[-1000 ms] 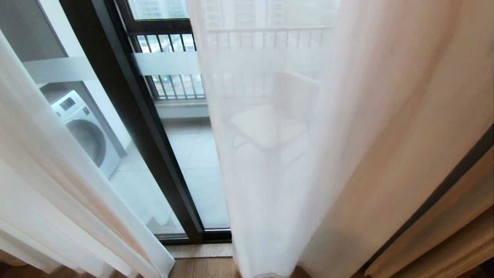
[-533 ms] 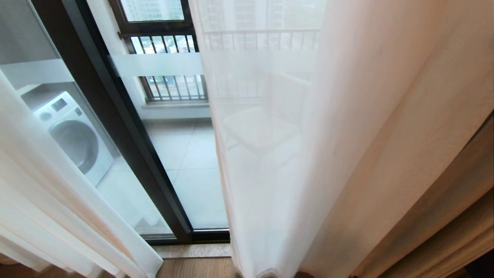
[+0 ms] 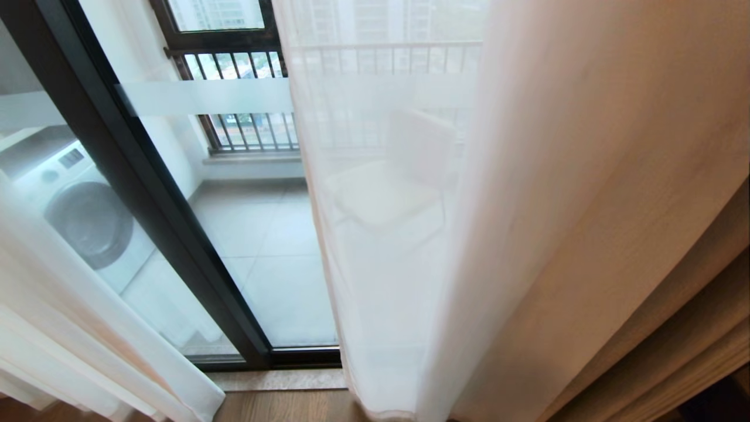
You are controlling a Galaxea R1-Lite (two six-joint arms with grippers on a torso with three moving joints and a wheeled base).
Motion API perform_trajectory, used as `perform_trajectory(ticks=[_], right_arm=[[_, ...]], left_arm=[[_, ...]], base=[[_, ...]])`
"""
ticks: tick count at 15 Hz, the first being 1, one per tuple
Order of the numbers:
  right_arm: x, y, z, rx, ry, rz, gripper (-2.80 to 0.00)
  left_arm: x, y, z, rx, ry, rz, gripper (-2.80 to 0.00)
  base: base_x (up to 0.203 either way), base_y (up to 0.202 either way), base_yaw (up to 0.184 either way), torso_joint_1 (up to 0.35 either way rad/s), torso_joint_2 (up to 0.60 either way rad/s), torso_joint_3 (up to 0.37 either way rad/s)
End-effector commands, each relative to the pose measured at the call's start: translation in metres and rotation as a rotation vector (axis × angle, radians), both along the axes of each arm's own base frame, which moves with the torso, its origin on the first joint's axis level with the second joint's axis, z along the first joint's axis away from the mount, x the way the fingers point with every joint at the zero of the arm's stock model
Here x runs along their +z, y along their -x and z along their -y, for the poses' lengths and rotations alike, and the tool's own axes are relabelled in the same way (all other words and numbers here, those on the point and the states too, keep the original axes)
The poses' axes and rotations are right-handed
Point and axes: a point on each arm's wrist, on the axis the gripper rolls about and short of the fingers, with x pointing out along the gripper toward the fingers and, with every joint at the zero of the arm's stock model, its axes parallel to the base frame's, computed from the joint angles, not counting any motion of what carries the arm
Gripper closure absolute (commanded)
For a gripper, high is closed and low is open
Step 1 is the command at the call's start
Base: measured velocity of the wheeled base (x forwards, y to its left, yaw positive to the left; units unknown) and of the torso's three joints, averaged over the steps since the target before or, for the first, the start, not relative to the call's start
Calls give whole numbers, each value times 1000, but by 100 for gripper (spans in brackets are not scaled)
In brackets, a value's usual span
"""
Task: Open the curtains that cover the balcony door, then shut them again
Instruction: Pull the inner curtains open on both sides
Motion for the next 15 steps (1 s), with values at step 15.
perform_trajectory(ticks=[15], right_arm=[[1, 1, 0, 0, 2, 6, 0]], left_arm=[[0, 0, 0, 0, -1, -1, 0]], base=[[0, -102, 0, 2, 1, 1]])
